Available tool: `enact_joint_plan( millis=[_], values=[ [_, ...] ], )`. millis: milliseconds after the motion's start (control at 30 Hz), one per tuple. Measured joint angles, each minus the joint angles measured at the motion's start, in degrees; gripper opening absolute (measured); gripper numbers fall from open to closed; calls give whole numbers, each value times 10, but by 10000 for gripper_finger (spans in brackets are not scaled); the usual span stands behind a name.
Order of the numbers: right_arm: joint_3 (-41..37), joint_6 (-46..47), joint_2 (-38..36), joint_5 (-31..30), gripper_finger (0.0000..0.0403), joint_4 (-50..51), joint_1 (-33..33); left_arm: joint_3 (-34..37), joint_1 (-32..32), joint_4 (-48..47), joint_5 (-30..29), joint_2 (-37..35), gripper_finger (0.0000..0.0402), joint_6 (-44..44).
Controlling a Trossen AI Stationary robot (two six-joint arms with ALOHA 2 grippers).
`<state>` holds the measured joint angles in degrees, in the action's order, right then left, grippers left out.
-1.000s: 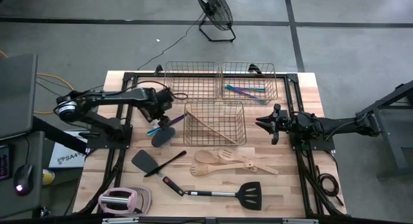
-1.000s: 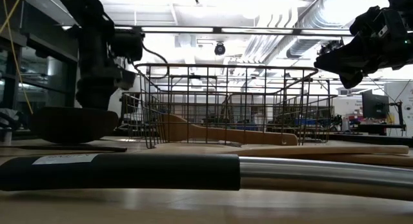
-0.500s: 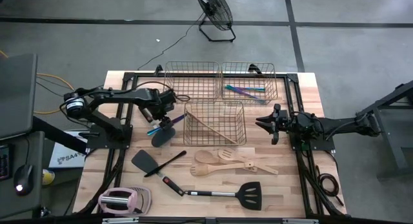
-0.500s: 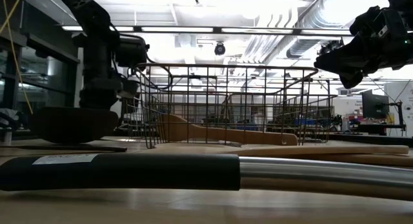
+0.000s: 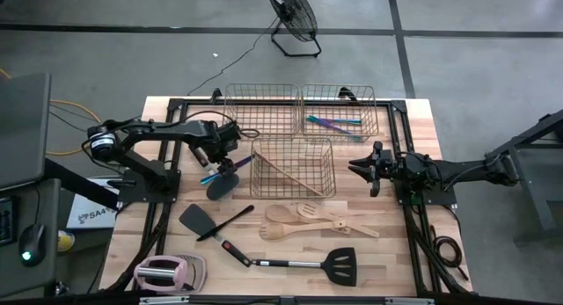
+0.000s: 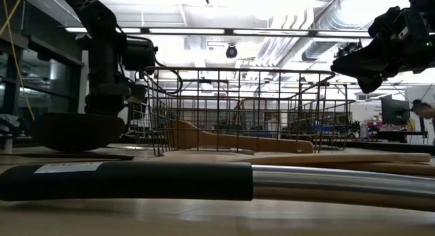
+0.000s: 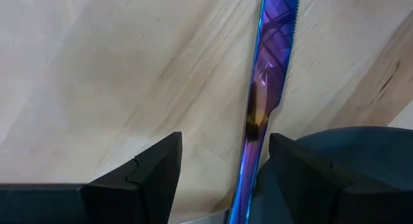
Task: Pick & Place Kitchen Items
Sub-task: Put the blue table knife into the top right wire basket
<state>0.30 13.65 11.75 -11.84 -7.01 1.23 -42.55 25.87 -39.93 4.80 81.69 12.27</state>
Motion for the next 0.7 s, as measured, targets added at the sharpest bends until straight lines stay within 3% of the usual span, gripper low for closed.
enact_joint_plan(
  millis=[700],
  values=[
    [0,0,0,0,78,0,0,1,-16,27,-30,10,230,25]
  ],
)
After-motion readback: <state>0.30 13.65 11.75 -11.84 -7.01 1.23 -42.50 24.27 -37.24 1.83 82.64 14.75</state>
